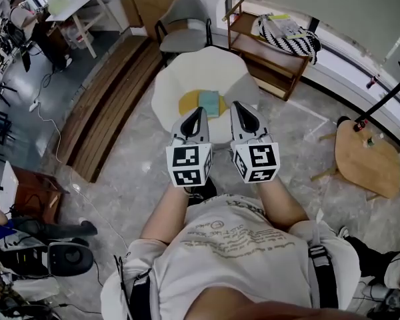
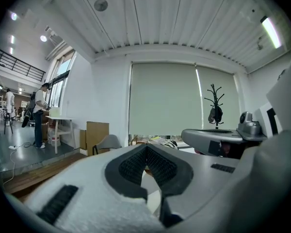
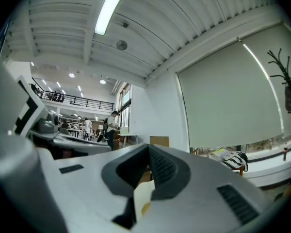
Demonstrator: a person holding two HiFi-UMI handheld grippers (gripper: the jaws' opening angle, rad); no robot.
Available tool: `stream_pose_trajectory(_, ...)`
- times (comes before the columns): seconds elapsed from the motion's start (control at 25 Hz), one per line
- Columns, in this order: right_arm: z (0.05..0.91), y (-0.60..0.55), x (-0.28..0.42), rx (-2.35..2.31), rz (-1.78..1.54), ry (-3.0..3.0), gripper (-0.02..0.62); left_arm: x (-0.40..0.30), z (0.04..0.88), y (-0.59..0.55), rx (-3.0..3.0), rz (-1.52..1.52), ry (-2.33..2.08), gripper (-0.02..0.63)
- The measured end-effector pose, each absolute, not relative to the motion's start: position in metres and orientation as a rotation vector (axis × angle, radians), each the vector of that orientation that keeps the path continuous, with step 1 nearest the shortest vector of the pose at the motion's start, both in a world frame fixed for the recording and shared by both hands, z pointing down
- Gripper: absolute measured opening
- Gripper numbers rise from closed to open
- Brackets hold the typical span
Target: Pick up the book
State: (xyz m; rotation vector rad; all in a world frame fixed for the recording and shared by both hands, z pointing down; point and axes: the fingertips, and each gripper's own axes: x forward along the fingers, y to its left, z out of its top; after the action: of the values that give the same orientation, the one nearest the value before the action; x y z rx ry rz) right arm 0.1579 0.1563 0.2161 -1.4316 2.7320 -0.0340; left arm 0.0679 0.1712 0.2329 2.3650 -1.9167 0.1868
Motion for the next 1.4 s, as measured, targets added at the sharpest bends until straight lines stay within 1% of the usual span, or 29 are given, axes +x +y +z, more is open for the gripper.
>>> stream_pose_trajectory(0.32,0.232,0.119,0.125,-1.446,-0.061,2.754,0.025,0.037,0.25,0.134,2.354,0.177,-1.87,0.02)
stream_pose_trajectory(0.96,0.258,-0.005,0.077,-1.541,-0.182,2.788,0.025,-0.021,0.289,0.018,2.261,0.249,-1.759,0.018)
stream_pose_trajectory(1.2,0.259,-0.043,0.044,-1.56,-0.216,2.798,0.025,-0.049,0.291,-0.024,2.266,0.289,-1.725,0.02)
stream_pose_trajectory(1.4,0.257,-0.077,0.033,-1.608,-0.204,2.788,0.025,-0.06,0.292,-0.061,2.29,0.294,-1.679,0.019)
